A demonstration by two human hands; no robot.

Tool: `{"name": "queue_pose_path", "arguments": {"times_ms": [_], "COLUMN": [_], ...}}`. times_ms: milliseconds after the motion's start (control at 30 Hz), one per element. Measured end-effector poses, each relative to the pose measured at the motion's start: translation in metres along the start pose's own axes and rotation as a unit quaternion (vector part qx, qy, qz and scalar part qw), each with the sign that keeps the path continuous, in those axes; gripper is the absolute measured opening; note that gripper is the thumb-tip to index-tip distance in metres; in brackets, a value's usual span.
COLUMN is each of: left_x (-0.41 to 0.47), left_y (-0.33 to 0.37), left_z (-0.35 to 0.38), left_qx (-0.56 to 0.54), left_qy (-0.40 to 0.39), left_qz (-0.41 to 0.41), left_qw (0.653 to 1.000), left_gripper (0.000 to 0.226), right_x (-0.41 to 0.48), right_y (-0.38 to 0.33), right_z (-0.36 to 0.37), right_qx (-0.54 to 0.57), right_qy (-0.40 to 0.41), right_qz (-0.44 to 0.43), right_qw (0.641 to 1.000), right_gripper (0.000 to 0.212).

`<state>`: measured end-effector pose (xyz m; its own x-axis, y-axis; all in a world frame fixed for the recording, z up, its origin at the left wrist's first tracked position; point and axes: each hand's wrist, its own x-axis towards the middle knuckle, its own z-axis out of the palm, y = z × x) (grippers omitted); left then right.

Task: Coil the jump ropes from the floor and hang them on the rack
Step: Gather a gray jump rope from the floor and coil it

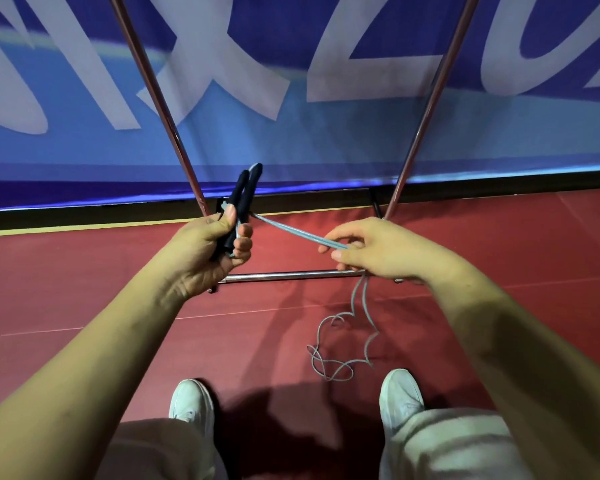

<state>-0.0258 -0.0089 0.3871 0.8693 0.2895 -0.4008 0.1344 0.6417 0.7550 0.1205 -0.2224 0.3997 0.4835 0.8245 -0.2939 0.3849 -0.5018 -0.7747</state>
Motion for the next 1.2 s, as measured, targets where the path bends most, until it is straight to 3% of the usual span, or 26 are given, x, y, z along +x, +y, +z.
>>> {"name": "queue_pose_path", "arguments": {"times_ms": [100, 233, 367, 433, 567, 733, 800, 833, 900, 967, 1100, 1200], "left_x": [0.007, 0.009, 0.013, 0.013, 0.005, -0.004, -0.008, -0.009, -0.014, -0.017, -0.015, -0.016], "left_y": [0.000, -0.007, -0.018, -0.026, -0.051, -0.071, -0.066, -0.061, -0.054, -0.051, -0.043, -0.031], "left_z": [-0.010, -0.022, -0.023, -0.022, -0.007, 0.016, 0.019, 0.019, 0.022, 0.025, 0.024, 0.020], "left_qx": [0.041, 0.267, 0.595, 0.694, 0.776, 0.796, 0.759, 0.714, 0.577, 0.463, 0.305, 0.213], "left_qy": [0.067, 0.154, 0.178, 0.176, 0.079, -0.171, -0.239, -0.259, -0.280, -0.273, -0.184, -0.108], "left_qz": [0.025, 0.064, 0.093, 0.090, 0.061, 0.059, 0.104, 0.114, 0.063, 0.046, 0.088, 0.072], "left_qw": [0.997, 0.949, 0.778, 0.692, 0.623, 0.578, 0.597, 0.640, 0.765, 0.842, 0.930, 0.968], "left_gripper": [0.012, 0.011, 0.019, 0.026, 0.032, 0.034, 0.034, 0.033, 0.034, 0.032, 0.028, 0.021], "right_x": [0.000, -0.004, -0.009, -0.008, -0.006, -0.004, 0.000, 0.001, 0.002, 0.002, 0.005, 0.006], "right_y": [-0.001, -0.018, -0.035, -0.037, -0.033, -0.023, -0.011, -0.003, 0.015, 0.024, 0.014, 0.006], "right_z": [0.006, 0.008, 0.014, 0.019, 0.015, 0.011, 0.003, -0.002, -0.007, -0.002, 0.006, 0.010], "right_qx": [0.038, -0.015, -0.049, -0.066, -0.074, -0.084, -0.060, -0.038, -0.006, -0.018, 0.050, 0.057], "right_qy": [0.000, 0.015, -0.011, 0.005, 0.062, 0.090, 0.121, 0.132, 0.120, 0.073, 0.055, 0.023], "right_qz": [0.017, -0.009, -0.054, -0.074, -0.093, -0.101, -0.076, -0.058, -0.016, 0.004, 0.029, 0.018], "right_qw": [0.999, 1.000, 0.997, 0.995, 0.991, 0.987, 0.988, 0.989, 0.993, 0.997, 0.997, 0.998], "right_gripper": [0.008, 0.009, 0.009, 0.008, 0.009, 0.007, 0.005, 0.006, 0.013, 0.015, 0.023, 0.029]}}
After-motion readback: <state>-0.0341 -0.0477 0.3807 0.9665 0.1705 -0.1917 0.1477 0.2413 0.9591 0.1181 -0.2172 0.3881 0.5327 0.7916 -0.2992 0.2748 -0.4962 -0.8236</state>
